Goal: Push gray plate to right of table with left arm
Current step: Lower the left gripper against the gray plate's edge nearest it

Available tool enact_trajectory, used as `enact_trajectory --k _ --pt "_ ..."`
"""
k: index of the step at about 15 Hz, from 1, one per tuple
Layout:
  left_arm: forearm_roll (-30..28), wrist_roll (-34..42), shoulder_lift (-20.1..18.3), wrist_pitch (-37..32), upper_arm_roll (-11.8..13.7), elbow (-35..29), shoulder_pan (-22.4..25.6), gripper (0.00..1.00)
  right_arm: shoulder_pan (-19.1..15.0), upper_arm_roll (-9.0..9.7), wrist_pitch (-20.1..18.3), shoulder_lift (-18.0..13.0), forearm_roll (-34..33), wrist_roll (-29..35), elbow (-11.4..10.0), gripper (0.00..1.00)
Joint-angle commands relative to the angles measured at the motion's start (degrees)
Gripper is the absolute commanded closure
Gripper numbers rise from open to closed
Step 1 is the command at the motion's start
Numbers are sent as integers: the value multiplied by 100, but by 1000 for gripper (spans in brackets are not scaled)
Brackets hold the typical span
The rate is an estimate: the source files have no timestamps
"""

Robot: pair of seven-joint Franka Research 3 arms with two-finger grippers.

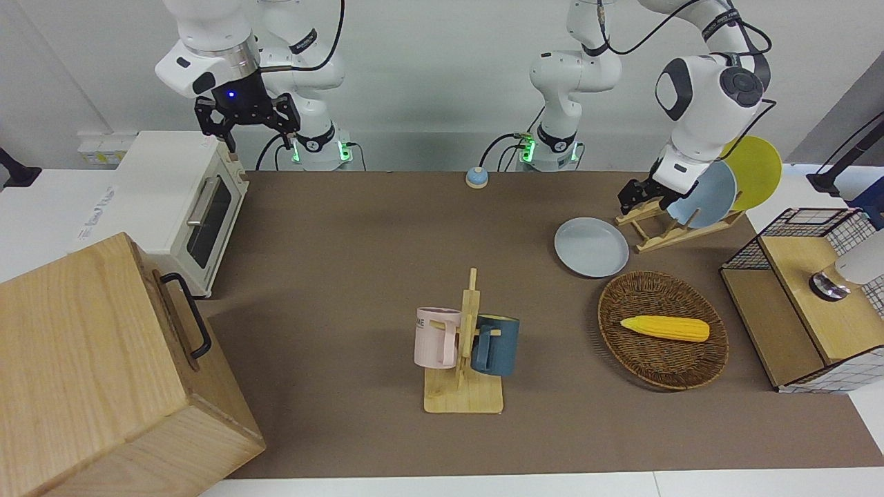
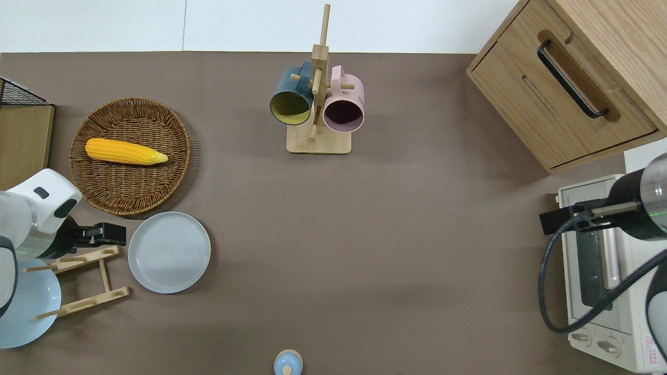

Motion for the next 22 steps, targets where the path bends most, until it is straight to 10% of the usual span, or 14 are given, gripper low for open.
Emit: enact_trajectory --k 1,17,22 --pt "45 86 104 181 45 -139 5 7 -46 30 -68 -60 5 -43 -23 5" --pt "-307 455 439 1543 133 -1440 154 51 -46 30 -68 -60 5 -43 -23 5" --pt "-386 455 500 1570 133 -1475 154 201 -46 30 -68 -60 -3 -43 -23 5"
